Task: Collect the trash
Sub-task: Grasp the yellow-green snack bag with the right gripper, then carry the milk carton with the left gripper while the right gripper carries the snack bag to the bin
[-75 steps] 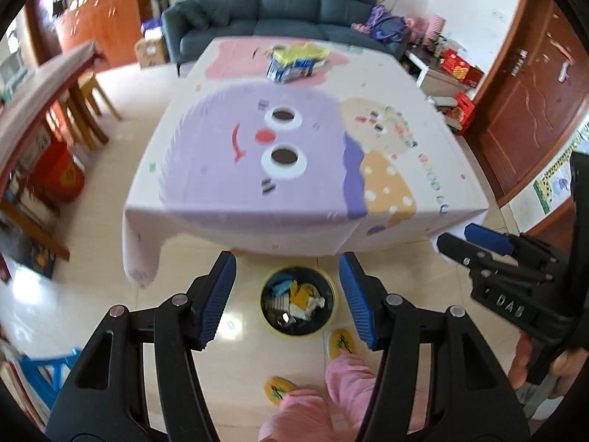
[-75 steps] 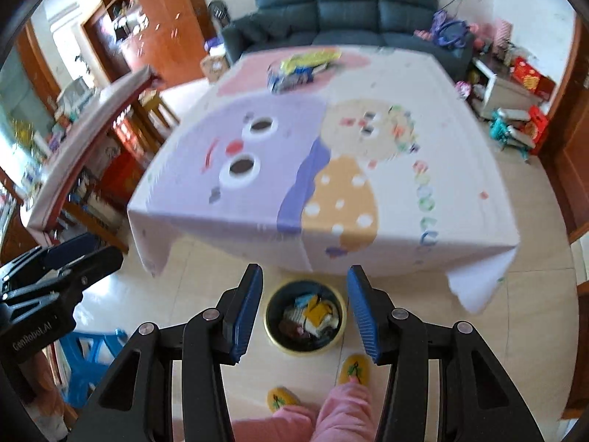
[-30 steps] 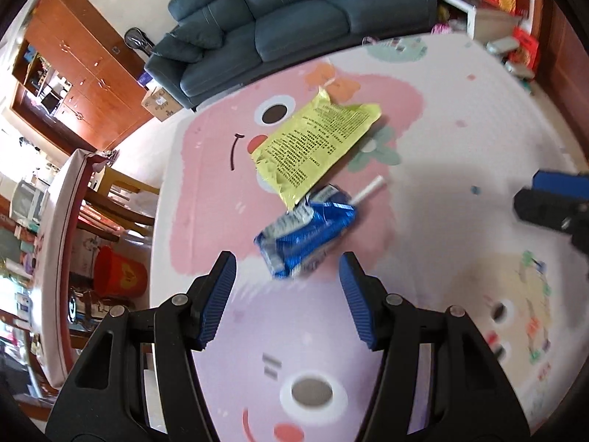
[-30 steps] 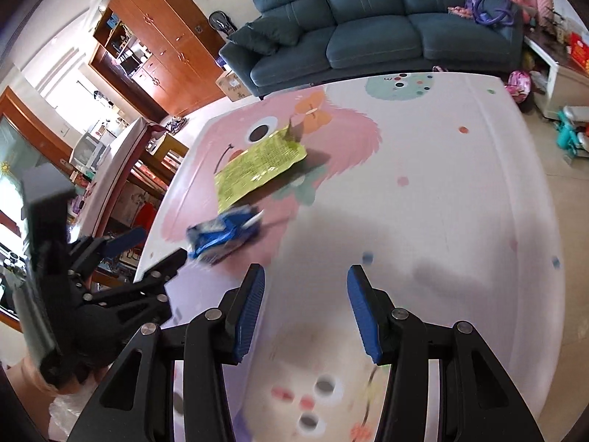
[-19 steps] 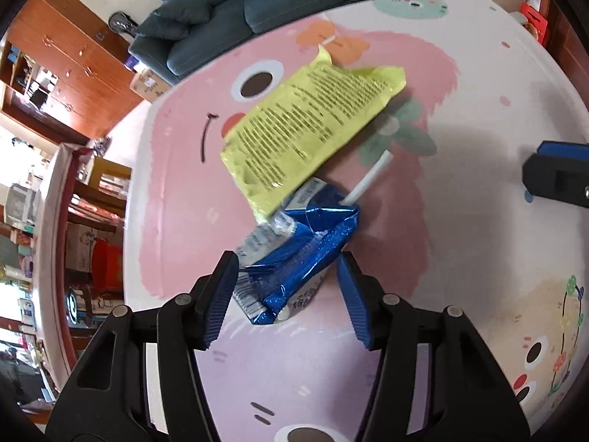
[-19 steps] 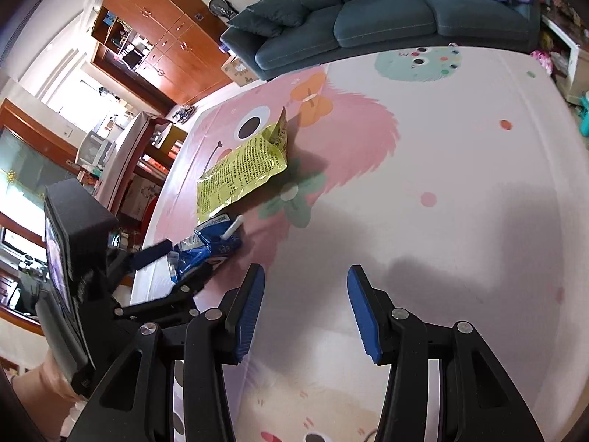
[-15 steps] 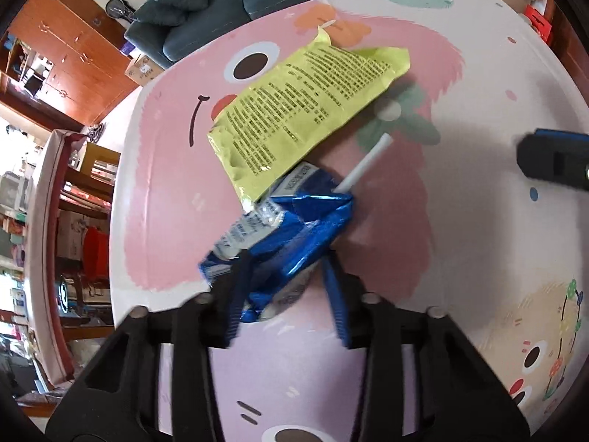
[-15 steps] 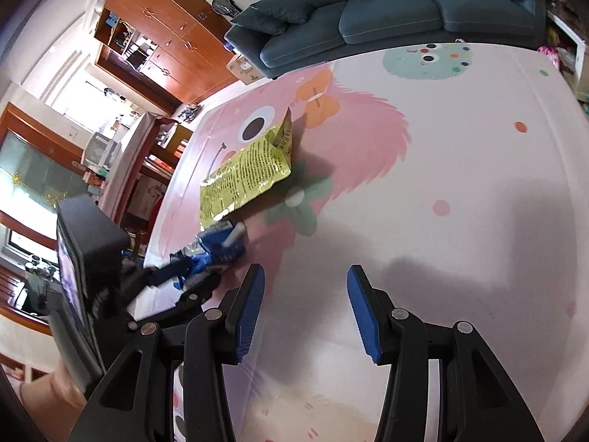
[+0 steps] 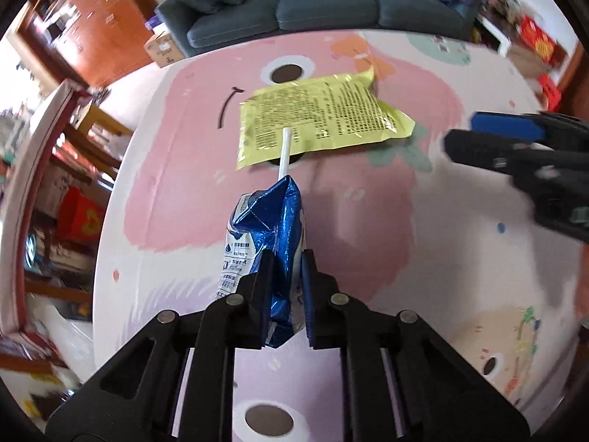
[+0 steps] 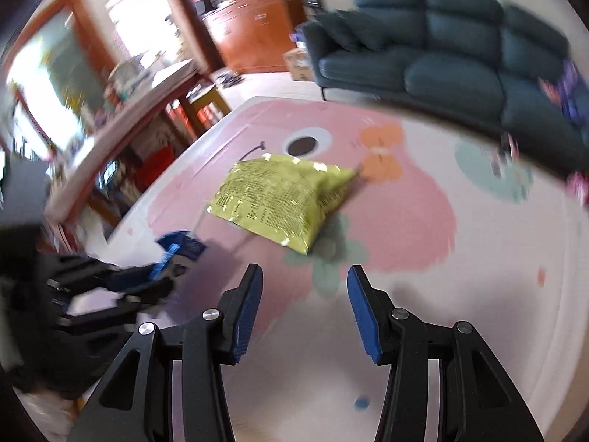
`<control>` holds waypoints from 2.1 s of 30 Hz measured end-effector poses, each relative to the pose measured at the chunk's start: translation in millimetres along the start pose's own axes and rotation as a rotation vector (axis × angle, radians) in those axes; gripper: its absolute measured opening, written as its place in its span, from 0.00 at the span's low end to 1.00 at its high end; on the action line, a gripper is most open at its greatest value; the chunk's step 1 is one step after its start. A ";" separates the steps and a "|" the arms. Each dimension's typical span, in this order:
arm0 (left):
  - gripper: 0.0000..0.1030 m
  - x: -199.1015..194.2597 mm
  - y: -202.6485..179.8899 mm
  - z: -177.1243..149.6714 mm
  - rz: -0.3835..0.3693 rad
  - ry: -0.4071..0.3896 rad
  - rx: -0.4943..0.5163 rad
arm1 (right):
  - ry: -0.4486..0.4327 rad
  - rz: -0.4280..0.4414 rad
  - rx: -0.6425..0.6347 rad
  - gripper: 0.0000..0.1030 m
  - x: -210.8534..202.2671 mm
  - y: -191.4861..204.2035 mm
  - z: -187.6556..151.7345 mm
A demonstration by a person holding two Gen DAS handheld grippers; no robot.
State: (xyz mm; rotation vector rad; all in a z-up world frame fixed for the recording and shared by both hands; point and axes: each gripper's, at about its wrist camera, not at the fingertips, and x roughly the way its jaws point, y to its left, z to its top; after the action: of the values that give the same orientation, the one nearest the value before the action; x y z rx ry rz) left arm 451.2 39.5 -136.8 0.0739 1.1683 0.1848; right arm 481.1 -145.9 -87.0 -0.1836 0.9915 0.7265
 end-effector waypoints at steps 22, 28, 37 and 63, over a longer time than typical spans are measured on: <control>0.11 -9.6 121.6 -44.9 -0.077 0.003 -0.557 | -0.031 -0.406 -0.774 0.59 130.7 131.9 16.3; 0.11 -9.3 127.9 -54.6 -0.083 -0.001 -0.591 | -0.018 -0.440 -0.783 0.27 151.6 134.9 27.6; 0.11 -20.2 134.2 -68.3 -0.092 -0.006 -0.597 | -0.049 -0.398 -0.603 0.00 130.2 117.2 43.7; 0.11 -196.7 132.2 -231.1 -0.333 -0.081 -0.390 | -0.147 -0.076 0.147 0.00 -187.9 194.9 -145.2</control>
State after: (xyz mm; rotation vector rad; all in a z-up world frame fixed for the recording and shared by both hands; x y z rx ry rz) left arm 150.2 124.6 -28.5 -0.4503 1.0298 0.1105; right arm 193.2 -154.2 19.8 -0.0384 0.8885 0.5864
